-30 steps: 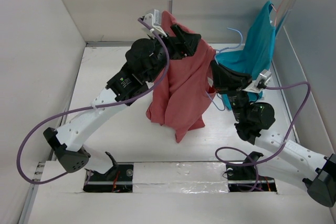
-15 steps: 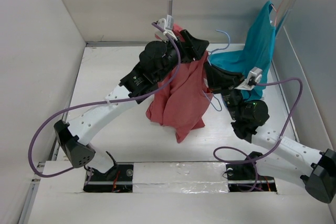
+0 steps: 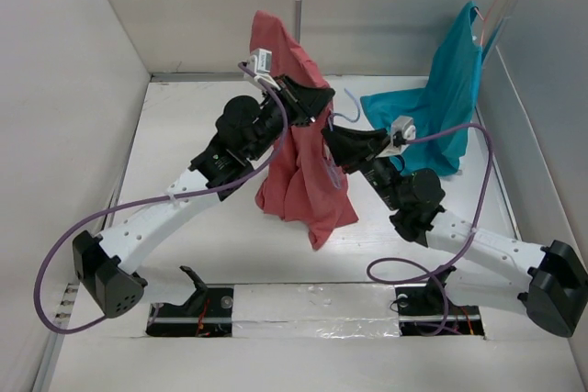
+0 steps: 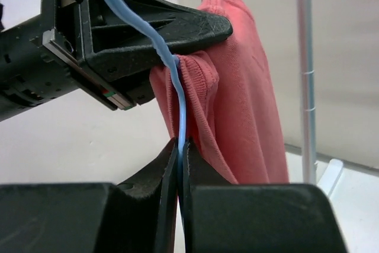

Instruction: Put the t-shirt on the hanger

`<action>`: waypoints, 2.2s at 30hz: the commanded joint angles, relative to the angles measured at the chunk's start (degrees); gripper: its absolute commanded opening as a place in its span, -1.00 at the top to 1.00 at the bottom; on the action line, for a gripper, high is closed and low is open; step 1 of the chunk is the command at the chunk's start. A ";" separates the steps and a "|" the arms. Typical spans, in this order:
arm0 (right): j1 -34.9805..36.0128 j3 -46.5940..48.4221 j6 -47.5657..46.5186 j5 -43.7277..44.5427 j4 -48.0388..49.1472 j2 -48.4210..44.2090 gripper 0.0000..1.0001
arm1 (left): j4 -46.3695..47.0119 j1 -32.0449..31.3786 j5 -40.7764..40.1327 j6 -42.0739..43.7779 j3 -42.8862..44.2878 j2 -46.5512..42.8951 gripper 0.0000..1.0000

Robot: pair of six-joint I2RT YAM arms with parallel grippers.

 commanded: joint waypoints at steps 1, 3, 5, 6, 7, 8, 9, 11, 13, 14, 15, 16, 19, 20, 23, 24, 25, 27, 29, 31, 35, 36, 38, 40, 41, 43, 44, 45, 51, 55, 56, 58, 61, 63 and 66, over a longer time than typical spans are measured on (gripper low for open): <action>0.35 4.58 1.13 -1.22 -2.49 -2.45 0.41 | 5.96 5.97 6.95 -1.54 -3.32 -4.20 1.00; 0.35 4.75 1.39 -2.45 -6.28 -3.58 -0.19 | 7.45 8.25 7.76 -2.51 -6.57 -5.35 1.00; 0.35 4.49 0.86 -3.16 -12.43 -6.57 -0.42 | 7.81 10.28 10.38 -4.00 -8.59 -6.49 1.00; 0.35 4.14 0.43 -3.16 -14.89 -7.80 -0.55 | 8.51 11.33 11.53 -4.53 -9.30 -6.93 1.00; 0.35 2.75 0.16 -3.43 -18.39 -10.85 -0.59 | 8.86 13.34 12.76 -5.15 -10.09 -7.37 1.00; -0.17 1.78 -0.28 -4.56 -19.64 -12.28 -0.60 | 9.39 13.97 14.52 -5.68 -11.66 -8.59 1.00; -0.70 0.90 -0.63 -5.70 -21.05 -13.42 -0.45 | 9.83 13.98 14.71 -6.12 -12.29 -9.30 1.00; -3.95 -1.91 -0.11 -9.72 -24.75 -16.06 0.45 | 8.87 14.51 14.62 -5.68 -12.47 -10.53 1.00; -6.93 -4.37 1.91 -13.16 -24.50 -16.07 1.00 | 8.51 14.51 15.76 -5.94 -13.08 -11.24 1.00; -10.25 -6.65 2.35 -18.58 -23.62 -14.59 1.00 | 8.86 15.12 16.72 -6.21 -13.78 -12.11 1.00; -11.85 -7.45 3.49 -21.07 -22.83 -13.45 1.00 | 8.95 15.12 16.90 -6.47 -14.05 -12.64 1.00; -13.17 -8.07 4.11 -23.27 -21.69 -11.78 1.00 | 8.61 15.12 17.08 -6.47 -14.14 -13.08 1.00; -18.36 -10.62 4.91 -32.49 -16.61 -4.75 0.62 | 7.02 15.74 18.75 -6.12 -13.79 -13.79 1.00; -19.42 -11.15 4.82 -37.13 -14.84 -3.17 0.36 | 6.85 15.74 19.53 -6.12 -13.96 -14.31 1.00; -22.85 -12.29 3.68 -40.95 -13.33 0.89 -0.29 | 5.10 15.74 19.89 -5.07 -13.71 -15.37 1.00; -22.85 -12.73 2.81 -40.43 -12.89 1.24 -0.46 | 3.87 15.74 19.98 -4.81 -13.53 -15.72 1.00; -22.85 -12.82 2.36 -39.47 -12.89 0.98 -0.52 | 3.77 15.74 20.07 -4.72 -13.79 -16.07 1.00; -22.15 -12.21 0.26 -38.15 -13.76 1.24 -0.56 | 3.68 15.74 20.42 -4.80 -14.23 -17.13 1.00; -20.31 -9.14 -1.68 -38.14 -18.59 2.12 -0.53 | 2.63 15.74 20.42 -4.45 -13.62 -17.57 1.00; -19.08 -7.65 -3.18 -37.97 -20.26 3.00 -0.52 | 2.36 15.74 20.42 -4.36 -14.14 -18.09 1.00; -16.27 -4.13 -4.58 -34.81 -21.59 4.40 -0.48 | 1.84 15.74 20.68 -4.45 -14.58 -18.89 1.00; -16.26 -3.60 -4.93 -34.72 -21.59 5.28 -0.46 | 1.84 15.74 21.12 -4.54 -14.58 -18.97 1.00; -15.65 -2.55 -4.94 -35.24 -21.59 6.16 -0.19 | 2.71 15.74 21.56 -5.33 -15.28 -19.67 1.00; -15.12 -1.75 -4.85 -34.72 -22.90 6.26 0.45 | 2.19 15.74 20.78 -5.24 -14.85 -19.50 1.00; -14.25 -2.10 -4.59 -34.19 -22.82 5.91 0.60 | 1.75 15.74 19.64 -4.63 -14.23 -19.50 1.00; -12.49 -3.76 -3.98 -33.66 -23.17 4.59 0.84 | 2.88 16.35 19.02 -4.89 -13.53 -19.33 1.00; -11.61 -4.73 -3.88 -33.31 -23.00 4.06 0.91 | 3.93 16.35 20.32 -6.37 -13.61 -18.81 1.00; -10.73 -5.78 -3.54 -31.57 -22.74 3.36 1.00 | 6.56 17.14 21.20 -7.25 -13.18 -18.28 1.00; -0.81 -12.29 -0.11 -19.70 -23.87 -2.88 1.00 | 15.26 19.25 23.76 -14.80 -10.89 -13.79 1.00; 3.59 -15.37 3.22 -16.44 -23.44 -5.08 1.00 | 18.27 22.32 25.52 -18.41 -9.83 -11.59 1.00; 4.91 -16.68 4.02 -16.26 -22.91 -5.43 1.00 | 18.71 22.85 24.65 -18.77 -10.09 -11.42 1.00; 6.32 -17.65 5.69 -15.12 -22.56 -7.01 1.00 | 18.80 23.47 22.89 -18.43 -10.62 -11.42 1.00; 8.87 -17.57 6.49 -13.72 -25.35 -8.69 1.00 | 21.51 23.47 19.72 -18.95 -13.34 -11.94 1.00; 10.27 -16.96 6.84 -10.83 -27.47 -9.56 1.00 | 22.75 23.47 20.15 -18.96 -14.49 -11.42 1.00; 11.69 -13.19 8.16 -8.89 -34.22 -12.99 1.00 | 21.97 22.25 20.60 -16.33 -16.58 -10.98 1.00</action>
